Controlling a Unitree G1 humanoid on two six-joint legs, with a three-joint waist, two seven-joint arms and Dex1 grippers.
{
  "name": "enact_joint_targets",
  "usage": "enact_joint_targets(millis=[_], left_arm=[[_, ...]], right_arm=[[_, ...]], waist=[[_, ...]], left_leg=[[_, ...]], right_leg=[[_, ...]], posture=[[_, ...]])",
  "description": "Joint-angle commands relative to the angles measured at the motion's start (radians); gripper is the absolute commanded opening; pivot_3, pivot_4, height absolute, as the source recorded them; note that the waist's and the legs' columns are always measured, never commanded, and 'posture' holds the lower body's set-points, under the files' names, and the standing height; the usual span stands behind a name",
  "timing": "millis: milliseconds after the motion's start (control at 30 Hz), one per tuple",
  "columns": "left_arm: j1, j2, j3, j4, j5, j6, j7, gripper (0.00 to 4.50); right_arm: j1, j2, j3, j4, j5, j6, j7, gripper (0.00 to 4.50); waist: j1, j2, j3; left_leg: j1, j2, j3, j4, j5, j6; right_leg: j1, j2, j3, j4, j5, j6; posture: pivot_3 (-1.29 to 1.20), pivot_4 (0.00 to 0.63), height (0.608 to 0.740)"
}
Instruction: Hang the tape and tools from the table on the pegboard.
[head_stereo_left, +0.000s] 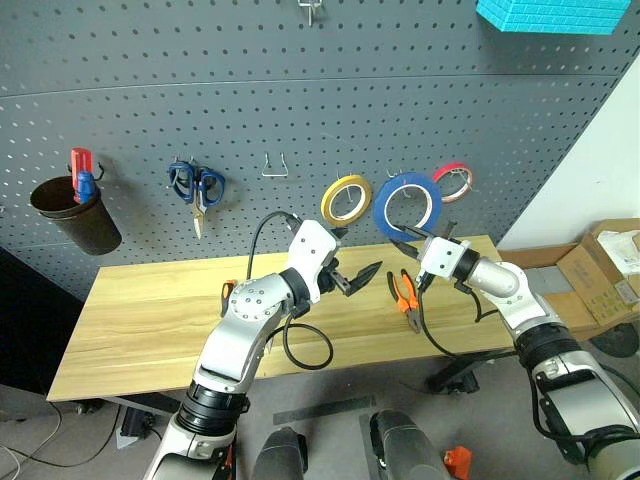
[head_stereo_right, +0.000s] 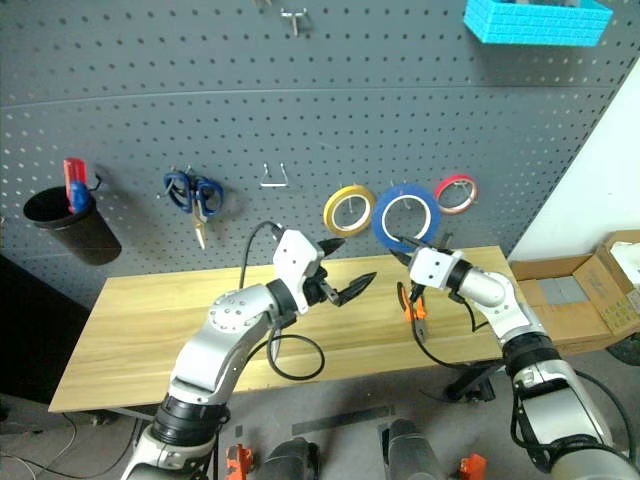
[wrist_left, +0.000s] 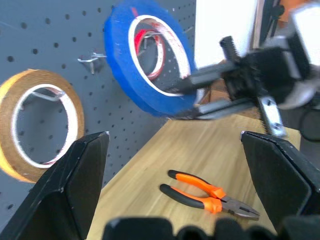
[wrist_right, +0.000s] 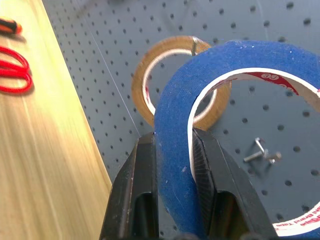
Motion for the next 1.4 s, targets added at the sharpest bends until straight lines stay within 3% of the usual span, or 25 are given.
enact_joint_targets(millis=[33, 200, 667, 1000, 1100, 1200, 1267, 1333, 1400], left_arm=[[-0.013, -0.001, -0.005, -0.025, -0.012, -0.011, 0.001, 4.50], [-0.021, 0.003, -0.004, -0.014, -0.011, -0.017, -0.004, 4.50], [-0.019, -0.006, -0.009, -0.016, -0.008, -0.020, 0.004, 4.50], [-0.002, -0.004, -0.008, -0.022, -0.005, -0.024, 0.010, 4.50], [0.034, -0.006, -0.020, -0.024, -0.001, -0.026, 0.013, 4.50], [0.098, 0.010, -0.036, -0.029, 0.008, -0.040, 0.006, 4.50], [0.169, 0.035, -0.050, -0.030, 0.018, -0.064, -0.003, 4.50], [0.224, 0.056, -0.059, -0.024, 0.026, -0.079, -0.006, 4.50], [0.257, 0.078, -0.073, -0.016, 0.043, -0.097, -0.012, 4.50]], right_arm=[[-0.043, -0.004, -0.031, 0.040, 0.029, -0.030, 0.030, 0.43], [-0.078, 0.013, -0.021, 0.104, 0.061, 0.011, 0.151, 0.43], [-0.139, 0.015, -0.040, 0.190, 0.047, 0.045, 0.221, 0.43], [-0.065, 0.033, -0.080, 0.107, 0.080, 0.093, 0.147, 3.61], [0.043, 0.046, -0.116, -0.048, 0.111, 0.238, 0.109, 4.48], [0.178, 0.063, -0.143, -0.261, 0.134, 0.497, 0.068, 4.48], [0.272, 0.110, -0.180, -0.439, 0.178, 0.859, -0.001, 4.48], [0.299, 0.170, -0.219, -0.551, 0.208, 1.177, -0.083, 4.48], [0.286, 0.214, -0.238, -0.600, 0.213, 1.362, -0.137, 4.48]], waist=[[0.000, 0.000, 0.000], [-0.002, 0.000, 0.000], [0.000, 0.000, 0.000], [0.001, 0.000, 0.000], [0.003, 0.000, 0.000], [0.008, 0.001, 0.000], [0.008, 0.001, 0.001], [0.005, 0.002, 0.001], [0.004, 0.006, 0.008]], left_leg=[[0.000, 0.000, 0.000, 0.000, 0.000, 0.000], [0.001, 0.000, 0.000, 0.000, 0.000, 0.000], [0.000, 0.000, 0.000, 0.000, 0.000, 0.000], [0.000, 0.000, 0.000, 0.000, 0.000, 0.000], [0.000, 0.000, -0.001, 0.000, 0.000, 0.000], [0.000, 0.000, -0.001, 0.000, 0.000, 0.000], [0.000, 0.000, -0.002, 0.000, 0.000, 0.000], [0.000, 0.001, -0.003, 0.000, 0.000, 0.000], [0.000, 0.000, -0.004, 0.000, 0.000, 0.000]], right_leg=[[0.000, 0.000, 0.000, 0.000, 0.000, 0.000], [0.000, 0.000, 0.000, 0.001, 0.000, 0.000], [0.000, 0.000, 0.000, 0.001, 0.000, 0.000], [0.000, 0.000, 0.000, 0.001, 0.000, 0.000], [0.000, 0.000, 0.000, 0.001, 0.000, 0.000], [0.000, 0.000, 0.000, 0.001, 0.000, 0.000], [0.000, 0.000, -0.001, 0.001, 0.000, -0.001], [-0.001, 0.000, -0.001, 0.003, -0.002, -0.002], [-0.001, 0.000, -0.001, 0.004, -0.004, -0.002]], posture=[[0.00, 0.121, 0.740], [0.00, 0.121, 0.740], [0.00, 0.117, 0.740], [0.01, 0.136, 0.740], [0.01, 0.147, 0.740], [0.01, 0.161, 0.740], [-0.02, 0.195, 0.740], [-0.03, 0.221, 0.740], [-0.03, 0.239, 0.740]])
